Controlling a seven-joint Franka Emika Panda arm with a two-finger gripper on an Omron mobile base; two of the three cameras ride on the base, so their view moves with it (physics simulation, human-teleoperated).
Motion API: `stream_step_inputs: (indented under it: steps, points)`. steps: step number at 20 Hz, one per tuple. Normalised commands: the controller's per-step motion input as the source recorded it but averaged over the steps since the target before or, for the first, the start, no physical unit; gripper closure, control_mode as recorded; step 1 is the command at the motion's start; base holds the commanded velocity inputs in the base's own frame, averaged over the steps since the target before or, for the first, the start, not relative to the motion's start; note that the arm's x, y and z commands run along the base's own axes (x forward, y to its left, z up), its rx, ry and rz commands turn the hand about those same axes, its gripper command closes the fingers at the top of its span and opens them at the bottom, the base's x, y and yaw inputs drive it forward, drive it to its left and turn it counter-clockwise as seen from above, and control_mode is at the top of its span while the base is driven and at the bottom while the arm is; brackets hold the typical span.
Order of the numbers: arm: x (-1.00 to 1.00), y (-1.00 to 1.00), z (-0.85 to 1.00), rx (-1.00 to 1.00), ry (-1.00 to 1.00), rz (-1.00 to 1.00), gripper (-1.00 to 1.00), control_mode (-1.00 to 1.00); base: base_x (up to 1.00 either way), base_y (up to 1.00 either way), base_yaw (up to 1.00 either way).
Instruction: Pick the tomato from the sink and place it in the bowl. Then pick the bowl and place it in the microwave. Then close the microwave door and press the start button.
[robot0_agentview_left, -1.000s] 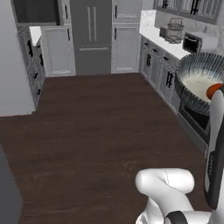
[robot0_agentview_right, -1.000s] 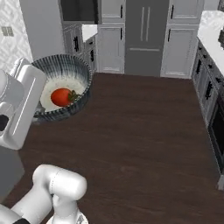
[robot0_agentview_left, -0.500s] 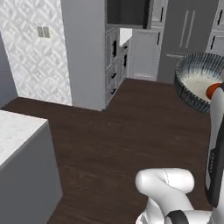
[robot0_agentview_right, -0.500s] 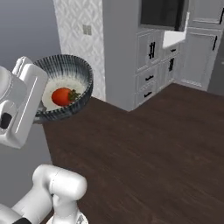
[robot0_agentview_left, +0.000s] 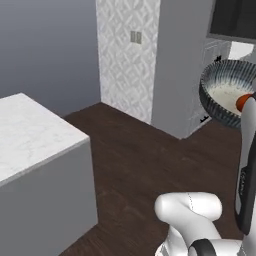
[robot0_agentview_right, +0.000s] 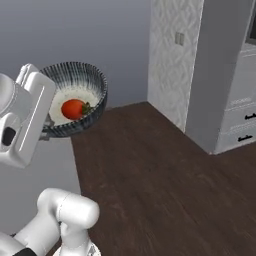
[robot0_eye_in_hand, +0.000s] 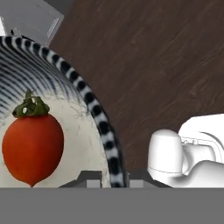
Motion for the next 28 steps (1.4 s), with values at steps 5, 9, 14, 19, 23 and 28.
stream_step_inputs:
  steps: [5,9,14,19,23,28]
  points:
    - [0.00,0.00,0.00,0.00,0.00,0.00,1.00,1.00,0.04,-0.89,0.63]
    - [0.00,0.00,0.00,0.00,0.00,0.00,1.00,1.00,-0.01,-1.00,0.59]
    - [0.00,0.00,0.00,0.00,0.00,0.00,1.00,1.00,-0.14,-1.00,0.46]
    - [0.00,0.00,0.00,0.00,0.00,0.00,1.00,1.00,-0.64,-1.00,0.35]
    - [0.00,0.00,0.00,0.00,0.00,0.00,1.00,1.00,-0.84,-1.00,0.24]
    - [0.00,0.00,0.00,0.00,0.00,0.00,1.00,1.00,-0.62,-1.00,0.25]
